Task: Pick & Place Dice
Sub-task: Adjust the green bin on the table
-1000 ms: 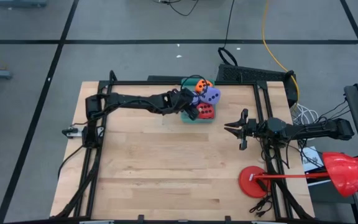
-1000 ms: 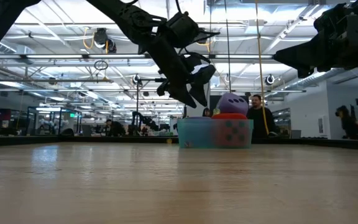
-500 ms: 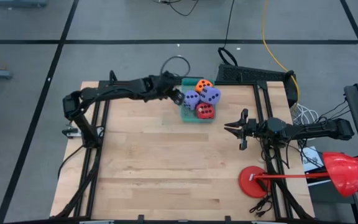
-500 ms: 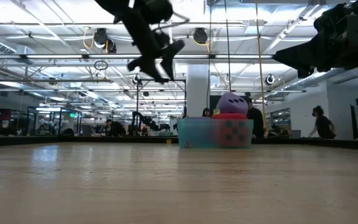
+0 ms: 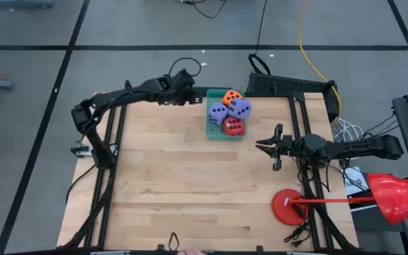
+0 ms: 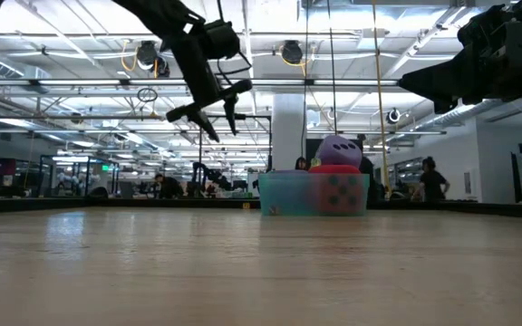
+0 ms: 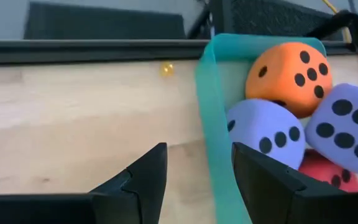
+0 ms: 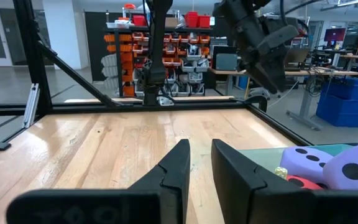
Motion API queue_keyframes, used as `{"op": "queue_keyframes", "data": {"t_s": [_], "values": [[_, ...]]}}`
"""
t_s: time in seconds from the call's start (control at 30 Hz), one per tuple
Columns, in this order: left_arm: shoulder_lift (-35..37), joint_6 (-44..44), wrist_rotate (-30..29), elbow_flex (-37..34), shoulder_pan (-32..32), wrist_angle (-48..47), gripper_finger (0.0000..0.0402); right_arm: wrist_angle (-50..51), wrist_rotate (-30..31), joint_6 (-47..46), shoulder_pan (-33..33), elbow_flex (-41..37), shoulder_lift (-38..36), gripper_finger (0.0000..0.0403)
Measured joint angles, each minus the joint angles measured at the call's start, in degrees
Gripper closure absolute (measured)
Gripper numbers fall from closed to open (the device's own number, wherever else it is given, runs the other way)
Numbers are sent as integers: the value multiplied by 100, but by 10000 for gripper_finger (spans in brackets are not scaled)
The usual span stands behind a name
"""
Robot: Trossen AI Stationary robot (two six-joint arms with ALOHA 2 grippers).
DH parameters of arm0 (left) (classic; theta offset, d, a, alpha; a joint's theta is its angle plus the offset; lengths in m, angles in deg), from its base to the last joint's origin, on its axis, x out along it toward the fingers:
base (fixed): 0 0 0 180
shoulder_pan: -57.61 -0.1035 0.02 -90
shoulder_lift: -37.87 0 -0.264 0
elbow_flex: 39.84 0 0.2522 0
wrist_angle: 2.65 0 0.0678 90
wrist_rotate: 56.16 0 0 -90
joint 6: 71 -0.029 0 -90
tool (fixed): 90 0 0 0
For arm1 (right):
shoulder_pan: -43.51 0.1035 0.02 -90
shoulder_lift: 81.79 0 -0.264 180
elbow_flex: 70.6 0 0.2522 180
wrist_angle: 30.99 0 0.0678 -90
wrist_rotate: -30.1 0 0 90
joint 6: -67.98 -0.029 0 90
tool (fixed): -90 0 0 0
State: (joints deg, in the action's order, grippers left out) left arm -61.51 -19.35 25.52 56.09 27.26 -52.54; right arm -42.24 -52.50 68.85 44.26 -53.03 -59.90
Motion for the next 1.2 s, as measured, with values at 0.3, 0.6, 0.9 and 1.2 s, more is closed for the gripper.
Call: {"op": "queue_keyframes", "data": {"t_s": [0.3,0.6,0.9,1.2], "values": [[-333,-759,315,0,-253,473,210,0,0,2,-2,0,-2,344],[-936,-392,361,122,-498,1183,210,2,0,2,-2,-2,0,344],[-1894,-610,482,1439,-658,525,210,0,0,2,0,-2,-2,344],[-2346,-615,402,2081,-936,-93,210,0,0,1,-1,-2,-2,344]]}}
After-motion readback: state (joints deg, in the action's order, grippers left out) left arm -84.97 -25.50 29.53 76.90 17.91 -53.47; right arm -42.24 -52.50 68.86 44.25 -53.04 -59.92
